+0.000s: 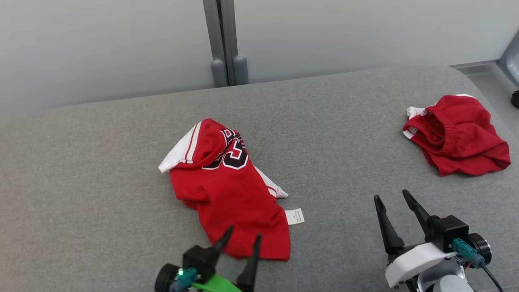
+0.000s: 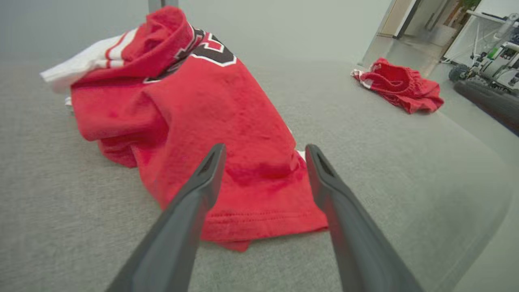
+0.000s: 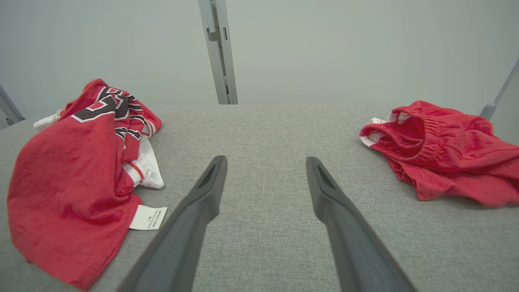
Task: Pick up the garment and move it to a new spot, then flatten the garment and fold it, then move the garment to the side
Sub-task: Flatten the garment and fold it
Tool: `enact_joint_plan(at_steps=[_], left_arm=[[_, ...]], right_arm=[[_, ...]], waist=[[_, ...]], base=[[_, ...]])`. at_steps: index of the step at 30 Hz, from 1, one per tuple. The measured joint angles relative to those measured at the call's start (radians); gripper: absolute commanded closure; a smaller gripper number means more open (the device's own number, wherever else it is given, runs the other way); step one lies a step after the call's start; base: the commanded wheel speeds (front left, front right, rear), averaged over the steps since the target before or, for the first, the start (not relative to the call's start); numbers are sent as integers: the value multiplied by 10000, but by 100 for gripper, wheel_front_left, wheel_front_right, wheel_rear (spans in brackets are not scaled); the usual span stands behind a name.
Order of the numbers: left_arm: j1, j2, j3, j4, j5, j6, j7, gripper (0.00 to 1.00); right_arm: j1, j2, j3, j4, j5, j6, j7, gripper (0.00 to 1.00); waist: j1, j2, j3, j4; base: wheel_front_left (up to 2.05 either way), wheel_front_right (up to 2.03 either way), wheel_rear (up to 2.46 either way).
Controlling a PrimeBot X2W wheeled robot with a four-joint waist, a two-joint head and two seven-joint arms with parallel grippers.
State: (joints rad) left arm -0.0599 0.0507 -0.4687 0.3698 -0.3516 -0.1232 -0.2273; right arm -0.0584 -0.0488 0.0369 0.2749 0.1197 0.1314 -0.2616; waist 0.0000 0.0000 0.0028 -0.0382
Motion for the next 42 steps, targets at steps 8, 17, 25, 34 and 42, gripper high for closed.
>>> enact_joint_plan(at_steps=[8, 17, 25, 34, 42], left_arm=[[-1499, -31, -2778, 1603, -445, -44, 754, 0], [-2723, -31, -3860, 3496, -1101, 754, 748, 0], [-3372, -40, -4195, 4353, -1657, 1060, 132, 100], [-4224, -19, -4132, 3703, -1106, 1400, -313, 100], [-4666, 543, -2999, 1078, -102, 1778, -353, 100]], right_arm=[[-384, -4, 123, -29, -67, 0, 0, 0], [-715, -4, 6, -61, -102, -2, 0, 0], [-763, -4, -199, -127, -92, -2, 0, 0], [-753, -2, -96, -134, 25, 0, 0, 0], [-697, -2, -117, -121, 21, -2, 0, 0]], waist=[[0, 0, 367, -366], [0, 0, 1087, -1031], [0, 0, 1475, -1236], [0, 0, 1185, -864], [0, 0, 947, -751]], base=[[0, 0, 0], [0, 0, 0], [0, 0, 0], [0, 0, 0], [0, 0, 0]])
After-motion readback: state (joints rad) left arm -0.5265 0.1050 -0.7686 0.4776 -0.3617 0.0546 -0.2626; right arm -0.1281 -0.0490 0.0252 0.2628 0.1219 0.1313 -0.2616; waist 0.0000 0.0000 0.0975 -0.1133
